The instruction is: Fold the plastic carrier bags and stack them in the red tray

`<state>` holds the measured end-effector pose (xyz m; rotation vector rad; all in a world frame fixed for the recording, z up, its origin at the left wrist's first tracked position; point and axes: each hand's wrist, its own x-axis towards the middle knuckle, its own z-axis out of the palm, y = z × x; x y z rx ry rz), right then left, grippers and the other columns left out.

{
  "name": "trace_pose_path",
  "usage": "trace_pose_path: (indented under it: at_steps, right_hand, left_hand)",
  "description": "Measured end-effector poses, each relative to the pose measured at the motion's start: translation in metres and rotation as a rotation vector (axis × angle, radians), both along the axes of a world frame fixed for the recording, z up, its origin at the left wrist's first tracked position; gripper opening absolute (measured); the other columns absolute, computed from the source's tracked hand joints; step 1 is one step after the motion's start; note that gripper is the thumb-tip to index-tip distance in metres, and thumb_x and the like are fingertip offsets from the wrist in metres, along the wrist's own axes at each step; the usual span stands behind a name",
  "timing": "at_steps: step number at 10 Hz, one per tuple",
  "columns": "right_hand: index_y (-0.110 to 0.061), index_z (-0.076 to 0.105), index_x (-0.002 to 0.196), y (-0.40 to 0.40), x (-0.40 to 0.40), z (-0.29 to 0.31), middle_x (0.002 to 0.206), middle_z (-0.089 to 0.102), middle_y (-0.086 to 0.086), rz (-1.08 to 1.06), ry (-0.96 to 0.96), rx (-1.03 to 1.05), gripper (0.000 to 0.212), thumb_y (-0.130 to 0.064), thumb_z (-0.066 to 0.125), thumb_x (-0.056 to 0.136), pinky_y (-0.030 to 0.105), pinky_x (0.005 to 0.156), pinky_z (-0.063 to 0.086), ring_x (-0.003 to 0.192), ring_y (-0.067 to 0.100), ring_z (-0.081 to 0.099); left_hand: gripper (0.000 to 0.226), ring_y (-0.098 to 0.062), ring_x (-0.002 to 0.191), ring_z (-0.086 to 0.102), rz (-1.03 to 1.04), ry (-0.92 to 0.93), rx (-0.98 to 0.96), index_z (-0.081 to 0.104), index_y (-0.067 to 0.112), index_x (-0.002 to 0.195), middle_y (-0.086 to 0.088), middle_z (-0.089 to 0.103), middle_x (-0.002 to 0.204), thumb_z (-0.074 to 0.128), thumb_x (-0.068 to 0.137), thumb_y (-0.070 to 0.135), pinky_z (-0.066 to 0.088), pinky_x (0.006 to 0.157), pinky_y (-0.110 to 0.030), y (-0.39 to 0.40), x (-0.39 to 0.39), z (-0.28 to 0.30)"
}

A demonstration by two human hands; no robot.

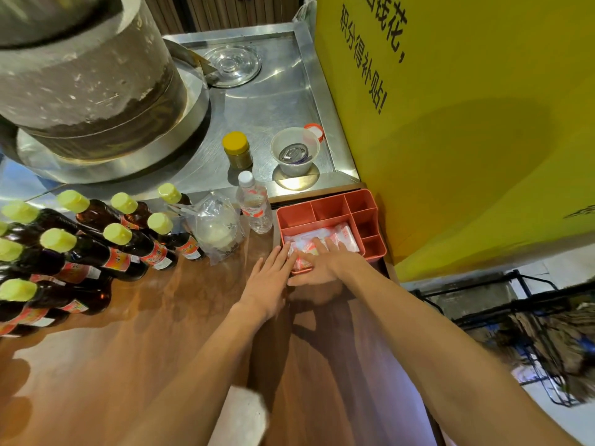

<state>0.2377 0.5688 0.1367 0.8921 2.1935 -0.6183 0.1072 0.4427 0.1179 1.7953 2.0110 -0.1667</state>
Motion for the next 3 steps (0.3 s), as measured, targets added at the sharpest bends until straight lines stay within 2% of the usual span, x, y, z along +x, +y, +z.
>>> trace_pose_path:
  at_steps: [1,2,3]
  right_hand:
    - [-0.045,0.003,0.158,-0.002,0.007,0.002,0.168,-0.012,0.002,-0.080,0.072,-0.013,0.086,-0.084,0.032,0.087,0.059,0.120,-0.005,0.154,0.032,-0.014]
    - [-0.037,0.011,0.159,-0.004,0.019,0.012,0.169,-0.002,-0.003,-0.138,0.225,0.042,0.080,-0.076,0.035,0.093,0.057,0.122,-0.001,0.155,0.025,-0.006]
    - [-0.034,0.010,0.160,-0.009,0.025,0.025,0.169,0.001,-0.004,-0.113,0.317,0.126,0.073,-0.065,0.035,0.100,0.055,0.123,0.000,0.156,0.021,-0.004]
  left_hand:
    - [0.099,-0.020,0.153,-0.013,0.002,0.028,-0.004,-0.008,0.023,0.159,0.001,-0.015,0.166,0.065,0.092,0.013,0.003,0.125,-0.043,0.002,0.001,0.010]
    - [0.101,-0.020,0.153,-0.011,0.015,0.038,0.025,-0.006,0.024,0.159,0.002,-0.012,0.166,0.067,0.091,0.017,0.002,0.124,-0.043,0.003,-0.003,0.026]
    - [0.098,-0.020,0.153,-0.011,0.016,0.036,0.065,-0.006,0.025,0.159,0.003,-0.010,0.167,0.065,0.092,0.021,0.002,0.124,-0.044,-0.001,-0.002,0.038]
